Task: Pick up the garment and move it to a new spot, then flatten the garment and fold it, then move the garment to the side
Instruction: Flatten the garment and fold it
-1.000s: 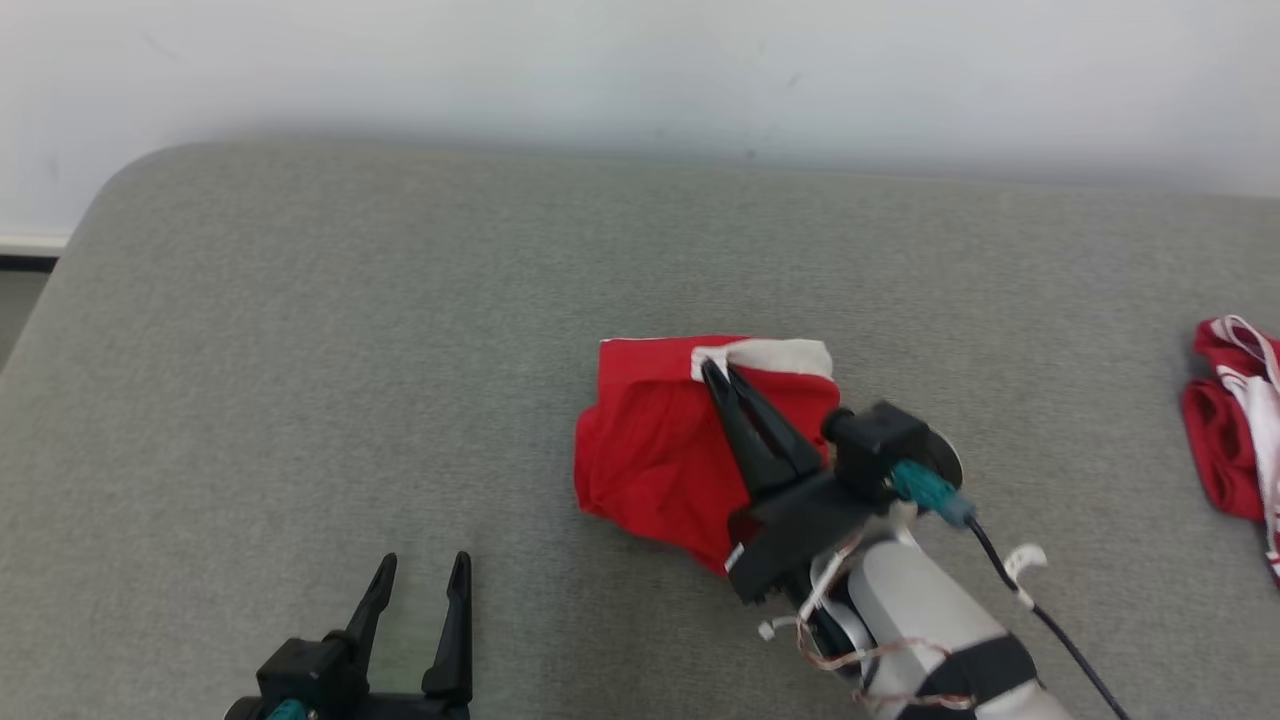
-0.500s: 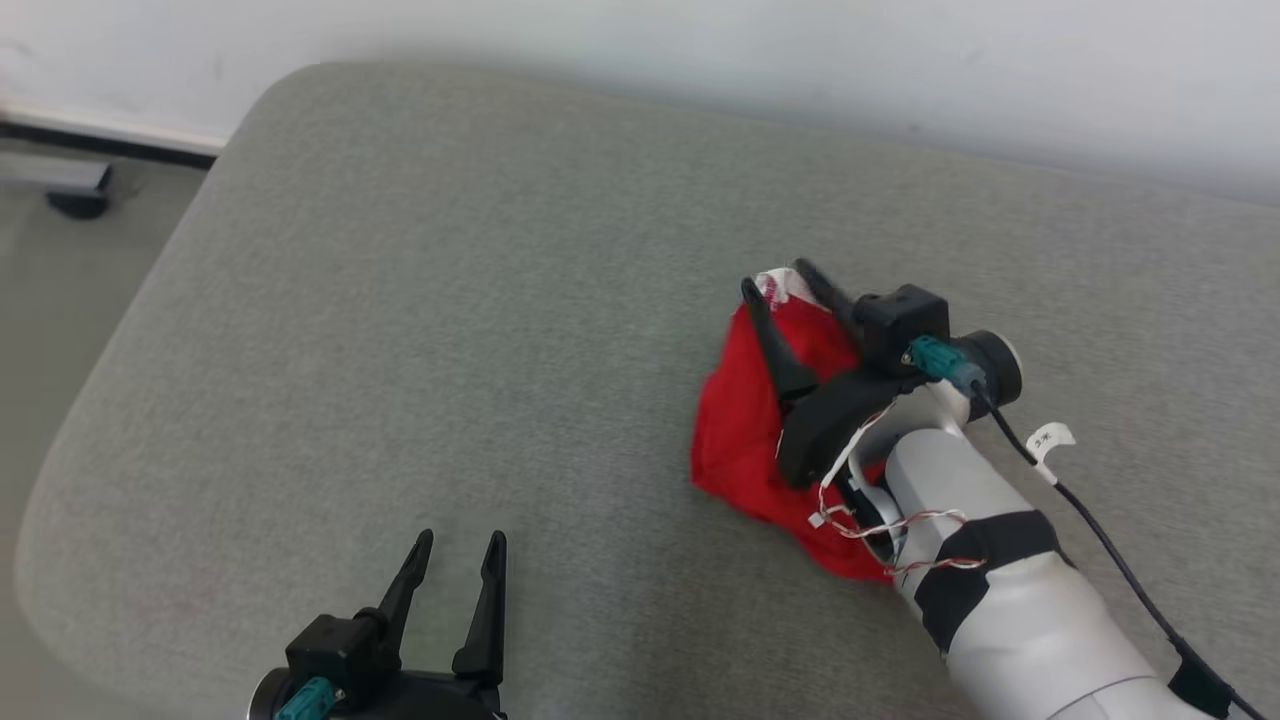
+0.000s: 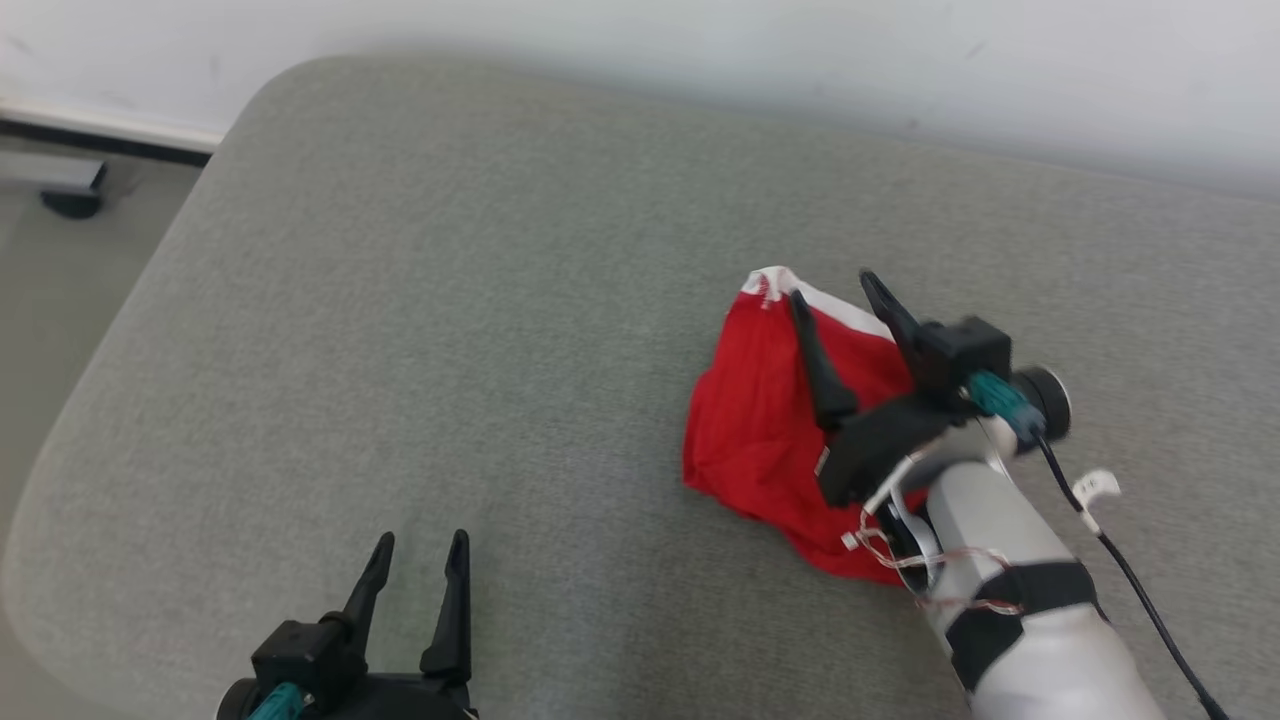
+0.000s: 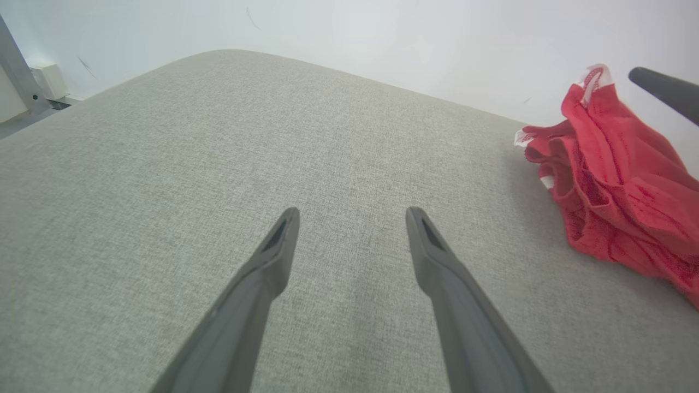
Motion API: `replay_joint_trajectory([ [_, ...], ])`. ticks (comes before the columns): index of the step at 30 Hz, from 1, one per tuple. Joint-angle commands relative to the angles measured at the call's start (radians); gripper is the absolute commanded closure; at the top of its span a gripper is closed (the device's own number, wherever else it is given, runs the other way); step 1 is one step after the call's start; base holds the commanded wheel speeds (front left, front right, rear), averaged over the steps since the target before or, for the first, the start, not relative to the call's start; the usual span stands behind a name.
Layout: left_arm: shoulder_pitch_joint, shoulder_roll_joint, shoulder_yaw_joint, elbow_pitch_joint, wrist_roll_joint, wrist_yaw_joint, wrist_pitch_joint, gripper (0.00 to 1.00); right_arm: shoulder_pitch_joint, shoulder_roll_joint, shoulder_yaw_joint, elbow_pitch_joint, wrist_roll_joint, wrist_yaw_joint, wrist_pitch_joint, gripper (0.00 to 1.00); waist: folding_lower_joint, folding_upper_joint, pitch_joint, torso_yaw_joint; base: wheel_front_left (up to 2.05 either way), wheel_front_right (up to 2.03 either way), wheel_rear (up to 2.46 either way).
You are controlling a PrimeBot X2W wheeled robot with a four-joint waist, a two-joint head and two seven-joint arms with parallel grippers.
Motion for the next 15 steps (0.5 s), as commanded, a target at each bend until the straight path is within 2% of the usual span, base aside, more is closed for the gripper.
replay_joint_trajectory([
  [1, 0.014, 0.001, 0.012, -0.006, 0.006, -0.001, -0.003, 0.00, 0.040, -0.005, -0.017, -0.021, -0.013, -0.003, -0.004, 0.00, 0.0000, -0.0001, -0.035, -0.048, 0.00, 0.00, 0.00],
  [10, 0.054, 0.001, 0.075, -0.024, 0.054, 0.003, -0.003, 0.00, 0.267, -0.008, -0.171, -0.193, -0.059, -0.003, -0.004, 0.00, 0.0000, -0.0001, -0.084, -0.146, 0.00, 0.00, 0.00],
  [15, 0.086, 0.001, 0.108, -0.037, 0.089, 0.006, -0.003, 0.00, 0.369, 0.000, -0.211, -0.272, -0.086, -0.003, -0.004, 0.00, 0.0000, -0.0001, -0.121, -0.197, 0.00, 0.00, 0.00],
])
